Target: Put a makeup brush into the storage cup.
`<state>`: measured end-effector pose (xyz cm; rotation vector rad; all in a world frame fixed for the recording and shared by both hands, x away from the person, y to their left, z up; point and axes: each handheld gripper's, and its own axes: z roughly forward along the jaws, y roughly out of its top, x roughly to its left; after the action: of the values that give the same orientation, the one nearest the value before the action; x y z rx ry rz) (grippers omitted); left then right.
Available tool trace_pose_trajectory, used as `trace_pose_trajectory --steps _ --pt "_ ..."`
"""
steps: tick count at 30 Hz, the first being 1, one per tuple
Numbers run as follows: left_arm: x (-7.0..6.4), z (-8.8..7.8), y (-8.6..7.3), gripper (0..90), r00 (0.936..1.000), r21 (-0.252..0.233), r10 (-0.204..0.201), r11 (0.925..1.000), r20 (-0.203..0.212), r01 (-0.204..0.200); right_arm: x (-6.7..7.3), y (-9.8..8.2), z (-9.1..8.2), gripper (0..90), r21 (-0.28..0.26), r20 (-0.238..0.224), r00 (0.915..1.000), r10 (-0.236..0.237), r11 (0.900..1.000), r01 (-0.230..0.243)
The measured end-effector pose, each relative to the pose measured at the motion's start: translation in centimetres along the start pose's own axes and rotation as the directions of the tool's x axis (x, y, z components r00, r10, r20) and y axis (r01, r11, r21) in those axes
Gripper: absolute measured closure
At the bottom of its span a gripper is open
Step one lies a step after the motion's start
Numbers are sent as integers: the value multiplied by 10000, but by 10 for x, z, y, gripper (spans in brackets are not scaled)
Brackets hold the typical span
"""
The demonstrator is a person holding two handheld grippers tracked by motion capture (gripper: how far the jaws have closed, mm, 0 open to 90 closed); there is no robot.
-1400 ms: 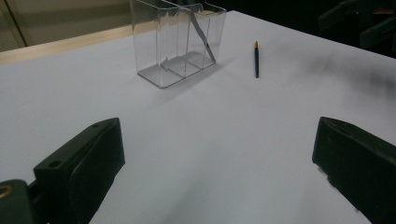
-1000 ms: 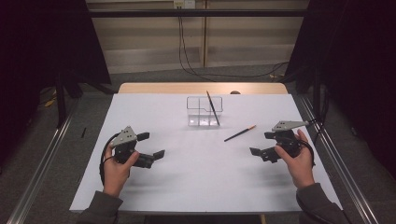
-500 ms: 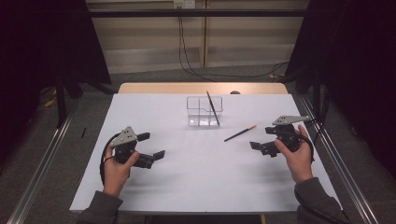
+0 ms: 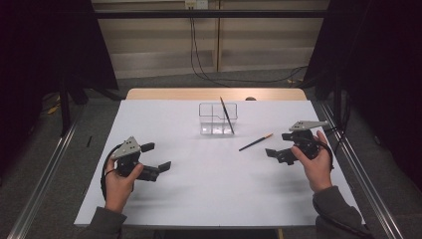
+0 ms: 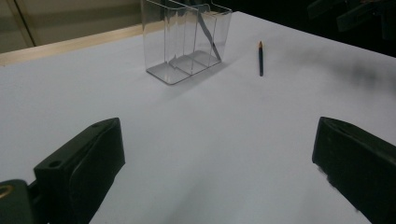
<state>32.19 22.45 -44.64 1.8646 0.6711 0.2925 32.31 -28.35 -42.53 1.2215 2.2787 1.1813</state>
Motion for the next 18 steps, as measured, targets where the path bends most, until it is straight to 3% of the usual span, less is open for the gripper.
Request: trace_pose_trajectory --steps 4,6,8,9,18 --pt "0 -3 0 21 9998 86 48 10000 -210 -46 1 3 3 48 10 -42 10000 -89 10000 89" --pt "1 -3 0 20 10000 -23 -33 10000 -52 33 1 4 4 48 14 -60 10000 -65 10000 65" --pt "1 -4 0 20 9996 37 -28 10000 -271 29 1 5 6 48 51 -17 10000 -2 10000 2" --pt "3 -4 -1 20 10000 -35 -10 10000 -55 10 1 6 6 48 105 -18 10000 87 9999 -87" --pt "3 -4 -3 21 9995 137 -69 9999 -295 73 -2 16 11 47 375 230 9997 -13 9993 4"
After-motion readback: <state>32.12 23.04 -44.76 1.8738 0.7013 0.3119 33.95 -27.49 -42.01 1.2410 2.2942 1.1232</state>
